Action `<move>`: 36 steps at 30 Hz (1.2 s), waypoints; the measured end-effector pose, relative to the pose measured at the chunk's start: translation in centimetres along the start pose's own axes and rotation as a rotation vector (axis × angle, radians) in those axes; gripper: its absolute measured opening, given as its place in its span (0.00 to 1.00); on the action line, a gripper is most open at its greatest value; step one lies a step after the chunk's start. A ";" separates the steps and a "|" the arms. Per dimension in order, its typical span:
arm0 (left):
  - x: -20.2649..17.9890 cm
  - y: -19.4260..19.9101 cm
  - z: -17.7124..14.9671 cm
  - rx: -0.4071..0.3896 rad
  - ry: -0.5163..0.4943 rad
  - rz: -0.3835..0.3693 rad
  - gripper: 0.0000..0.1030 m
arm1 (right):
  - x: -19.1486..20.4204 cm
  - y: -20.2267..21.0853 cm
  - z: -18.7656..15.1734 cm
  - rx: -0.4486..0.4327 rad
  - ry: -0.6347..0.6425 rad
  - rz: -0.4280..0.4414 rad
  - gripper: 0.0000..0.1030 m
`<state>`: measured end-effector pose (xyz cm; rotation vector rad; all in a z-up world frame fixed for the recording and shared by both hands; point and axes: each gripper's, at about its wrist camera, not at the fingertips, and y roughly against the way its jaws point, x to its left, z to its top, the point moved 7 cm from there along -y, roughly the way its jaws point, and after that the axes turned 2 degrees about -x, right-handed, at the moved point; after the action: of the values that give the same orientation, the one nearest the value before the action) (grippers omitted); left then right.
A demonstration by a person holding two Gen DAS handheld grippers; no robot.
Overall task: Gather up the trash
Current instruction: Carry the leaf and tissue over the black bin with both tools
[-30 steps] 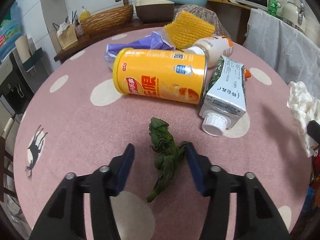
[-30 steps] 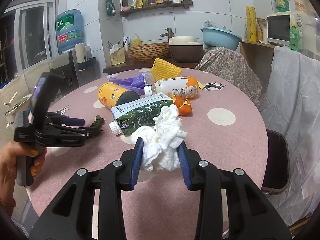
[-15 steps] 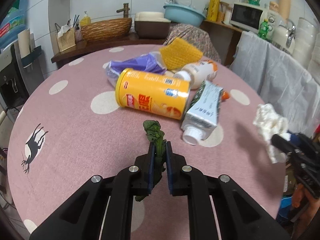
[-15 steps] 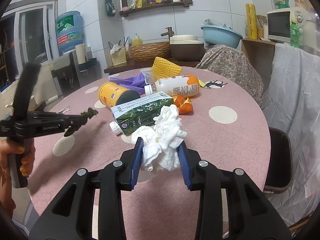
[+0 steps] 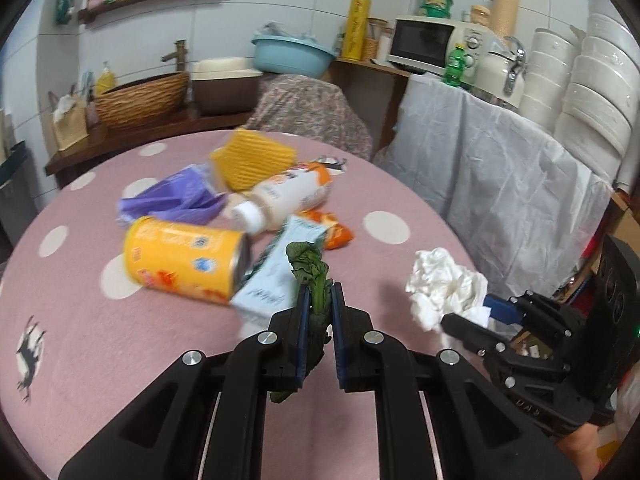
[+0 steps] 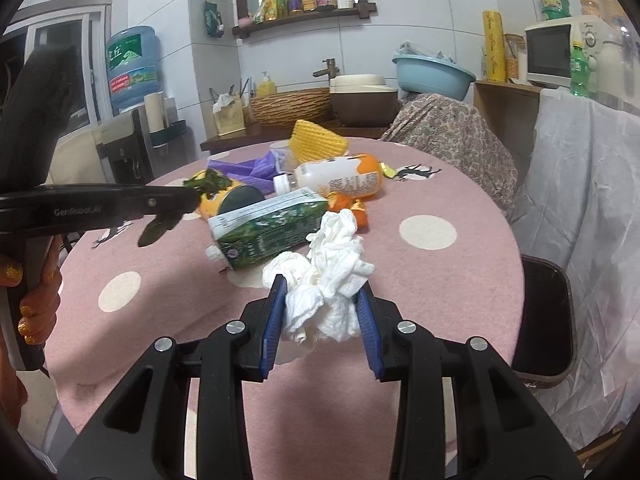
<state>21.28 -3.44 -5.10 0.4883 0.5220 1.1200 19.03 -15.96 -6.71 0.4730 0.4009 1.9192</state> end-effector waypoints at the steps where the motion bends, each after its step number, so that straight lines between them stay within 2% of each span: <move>1: -0.7 -0.7 0.4 0.009 -0.005 -0.029 0.11 | -0.7 0.2 0.1 -0.003 -0.005 -0.012 0.34; 5: -4.0 -3.3 1.6 0.056 -0.052 -0.123 0.11 | -4.4 1.3 0.5 -0.019 -0.028 -0.076 0.34; 13: -11.4 -8.1 5.0 0.098 -0.150 -0.230 0.11 | -14.9 2.4 0.6 -0.027 -0.148 -0.220 0.34; 16: -14.0 -10.3 6.2 0.107 -0.188 -0.235 0.11 | -18.9 1.8 0.0 -0.002 -0.185 -0.280 0.34; 20: -16.9 -13.4 7.3 0.154 -0.194 -0.272 0.11 | -22.6 0.3 -1.3 0.043 -0.234 -0.315 0.34; 23: -18.7 -15.3 7.8 0.183 -0.203 -0.290 0.11 | -24.5 -1.1 -2.4 0.080 -0.250 -0.338 0.34; 32: -22.3 -22.3 7.9 0.280 -0.199 -0.280 0.11 | -29.0 -5.0 -6.1 0.161 -0.320 -0.392 0.35; 35: -23.3 -24.0 7.9 0.294 -0.200 -0.285 0.11 | -30.3 -6.0 -6.9 0.168 -0.356 -0.392 0.42; 36: -23.6 -24.6 7.9 0.300 -0.197 -0.282 0.11 | -30.7 -6.2 -7.1 0.170 -0.365 -0.403 0.49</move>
<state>35.47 -34.91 -10.49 0.7529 0.5689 0.7178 31.20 -42.42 -20.15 0.7764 0.3863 1.3816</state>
